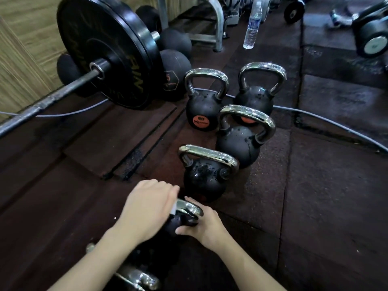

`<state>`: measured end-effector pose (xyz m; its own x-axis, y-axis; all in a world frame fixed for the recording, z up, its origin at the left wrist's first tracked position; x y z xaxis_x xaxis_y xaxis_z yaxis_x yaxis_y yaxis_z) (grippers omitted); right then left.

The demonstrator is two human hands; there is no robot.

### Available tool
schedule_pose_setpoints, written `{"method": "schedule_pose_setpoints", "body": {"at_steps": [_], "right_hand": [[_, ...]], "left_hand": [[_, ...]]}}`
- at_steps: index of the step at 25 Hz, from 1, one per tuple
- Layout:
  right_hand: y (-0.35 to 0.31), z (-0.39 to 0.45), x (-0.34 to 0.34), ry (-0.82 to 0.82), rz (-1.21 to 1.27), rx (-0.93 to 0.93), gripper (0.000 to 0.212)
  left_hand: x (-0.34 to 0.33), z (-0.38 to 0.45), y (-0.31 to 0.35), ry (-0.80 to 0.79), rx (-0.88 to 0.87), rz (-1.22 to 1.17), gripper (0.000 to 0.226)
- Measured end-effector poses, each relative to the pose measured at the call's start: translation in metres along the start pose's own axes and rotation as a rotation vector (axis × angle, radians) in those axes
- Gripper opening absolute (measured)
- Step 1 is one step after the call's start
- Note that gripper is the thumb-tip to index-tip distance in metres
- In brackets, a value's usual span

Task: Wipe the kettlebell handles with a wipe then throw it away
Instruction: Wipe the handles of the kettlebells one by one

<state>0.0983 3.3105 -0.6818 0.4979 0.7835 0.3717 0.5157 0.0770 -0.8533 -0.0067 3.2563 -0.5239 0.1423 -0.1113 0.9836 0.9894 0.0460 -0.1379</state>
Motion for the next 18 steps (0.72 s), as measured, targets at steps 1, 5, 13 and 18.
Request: {"method": "schedule_pose_setpoints", "body": {"at_steps": [1,5,13,18], "right_hand": [[-0.002,0.000,0.002,0.015,0.002,0.008,0.104],[-0.005,-0.003,0.007,0.000,0.012,0.005,0.106],[-0.008,-0.002,0.003,-0.006,-0.156,0.085,0.022],[0.007,0.006,-0.001,-0.001,0.033,0.082,0.095]], "left_hand": [[-0.001,-0.003,-0.019,-0.017,0.064,-0.039,0.026],[-0.001,-0.007,-0.054,-0.019,0.272,-0.185,0.043],[0.002,0.010,0.062,0.056,0.013,-0.074,0.036],[0.008,0.000,0.021,0.044,-0.113,-0.122,0.023]]}}
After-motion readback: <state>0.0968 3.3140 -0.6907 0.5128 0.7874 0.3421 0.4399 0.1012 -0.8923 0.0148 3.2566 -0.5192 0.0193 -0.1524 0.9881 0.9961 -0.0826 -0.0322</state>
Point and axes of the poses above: each hand's wrist, its own z-axis towards the middle knuckle, its own x-axis out of the back of the hand, y = z × x, the point moved 9 cm from there along z, towards the middle knuckle, and after that the axes turned 3 degrees about -y, right-handed, at the moved point
